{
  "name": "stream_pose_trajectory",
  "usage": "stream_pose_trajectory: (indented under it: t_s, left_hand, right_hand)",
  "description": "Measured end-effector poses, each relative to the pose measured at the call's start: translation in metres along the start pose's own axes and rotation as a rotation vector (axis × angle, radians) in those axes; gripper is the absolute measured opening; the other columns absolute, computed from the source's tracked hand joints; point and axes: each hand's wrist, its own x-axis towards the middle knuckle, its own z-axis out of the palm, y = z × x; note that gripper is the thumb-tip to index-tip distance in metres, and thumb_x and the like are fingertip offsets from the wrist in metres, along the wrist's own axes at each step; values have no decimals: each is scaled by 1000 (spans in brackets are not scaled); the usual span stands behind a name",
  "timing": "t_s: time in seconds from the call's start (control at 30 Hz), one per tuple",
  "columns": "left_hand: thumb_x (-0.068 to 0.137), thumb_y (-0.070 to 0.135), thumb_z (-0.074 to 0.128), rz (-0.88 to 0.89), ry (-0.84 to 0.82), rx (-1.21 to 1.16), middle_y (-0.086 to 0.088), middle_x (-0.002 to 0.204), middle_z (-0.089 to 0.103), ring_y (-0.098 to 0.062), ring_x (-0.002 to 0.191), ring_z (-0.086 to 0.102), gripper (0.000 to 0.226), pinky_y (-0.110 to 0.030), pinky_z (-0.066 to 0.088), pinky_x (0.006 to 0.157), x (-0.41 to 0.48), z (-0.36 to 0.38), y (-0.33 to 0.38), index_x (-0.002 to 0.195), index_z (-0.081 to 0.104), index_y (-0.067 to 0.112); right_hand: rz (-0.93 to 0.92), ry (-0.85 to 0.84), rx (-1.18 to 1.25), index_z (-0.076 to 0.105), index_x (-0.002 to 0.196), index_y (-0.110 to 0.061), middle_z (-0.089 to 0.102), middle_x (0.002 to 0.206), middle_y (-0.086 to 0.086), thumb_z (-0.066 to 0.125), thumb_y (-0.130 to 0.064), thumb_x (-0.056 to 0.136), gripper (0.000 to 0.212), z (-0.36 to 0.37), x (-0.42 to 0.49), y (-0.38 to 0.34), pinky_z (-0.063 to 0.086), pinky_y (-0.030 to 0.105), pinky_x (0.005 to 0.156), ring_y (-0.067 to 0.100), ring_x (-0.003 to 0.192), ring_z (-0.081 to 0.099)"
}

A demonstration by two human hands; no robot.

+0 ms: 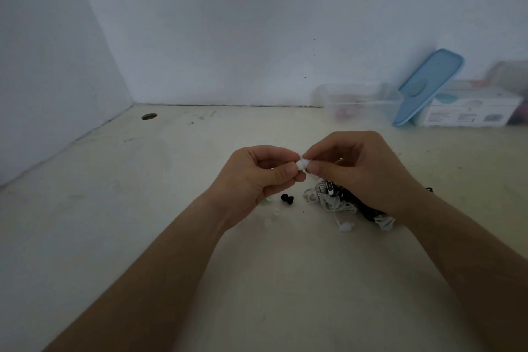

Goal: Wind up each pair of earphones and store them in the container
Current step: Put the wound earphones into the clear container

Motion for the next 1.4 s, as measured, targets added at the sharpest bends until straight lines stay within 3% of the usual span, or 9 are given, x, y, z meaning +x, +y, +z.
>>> stream_pose_trajectory:
  t_s: [0.13,0.37,0.57,0.83,0.93,1.07,1.17,1.3,1.4]
  left_hand:
    - [68,8,72,7,18,-1,-14,80,74,-19,75,73,22,-21,59,68,0,0,0,89,72,4]
    - [69,7,71,-9,-9,-21,-12,79,74,-18,74,73,20,-20,58,67,-1,0,0,89,71,4]
    - [68,7,72,-8,4,-6,-13,79,74,-19,74,73,22,-23,60,71,0,-2,-3,90,71,4]
    - [67,16,76,46,-42,35,-14,97,74,-24,88,72,31,-26,58,74,-4,2,1,97,72,9]
    - [72,13,73,72,-43,75,-13,100,75,-22,88,72,31,-26,57,74,-5,3,1,103,72,9]
    - [77,13,76,115,-29,179,-5,97,75,-17,85,71,24,-24,56,74,-6,6,1,101,73,13]
    - [84,10,76,185,-9,434,2,98,76,-14,83,69,19,-24,56,73,-5,6,-2,102,74,15]
    - [79,12,80,292,-29,788,18,92,72,-7,84,66,20,-25,56,71,-4,5,-9,93,77,26]
    - [78,7,80,321,-77,928,15,91,70,-3,81,66,22,-17,52,69,-3,8,-15,90,77,25]
  right_hand:
    - [8,30,-4,77,90,-13,75,77,1,79,-18,83,8,3,-1,0,57,49,66,22,72,72]
    - [10,2,18,76,91,-13,76,81,-3,75,-18,83,10,1,0,-1,56,25,68,14,76,72]
    - [15,1,-39,77,92,-15,76,81,-3,77,-17,84,8,2,-1,-1,59,41,70,19,76,72]
    - [44,31,-51,70,93,-18,75,78,-3,77,-27,81,16,1,-3,-6,59,40,70,19,73,72]
    - [90,73,-80,64,88,-19,75,74,-3,81,-20,81,18,-2,-3,-3,59,32,68,17,69,71]
    - [78,88,-264,67,81,-25,71,72,-11,81,-30,80,15,-7,-5,-6,48,15,59,3,64,64]
    - [93,-54,-378,71,86,-32,70,79,-19,75,-23,86,9,-26,-5,-22,46,13,63,1,72,64]
    - [190,-422,-556,74,84,-36,68,73,-28,74,-24,85,12,-36,-10,-41,43,7,64,-6,70,63]
    - [260,-528,-693,74,93,-40,67,75,-20,70,-28,87,14,-24,-19,-39,40,9,62,-9,67,59]
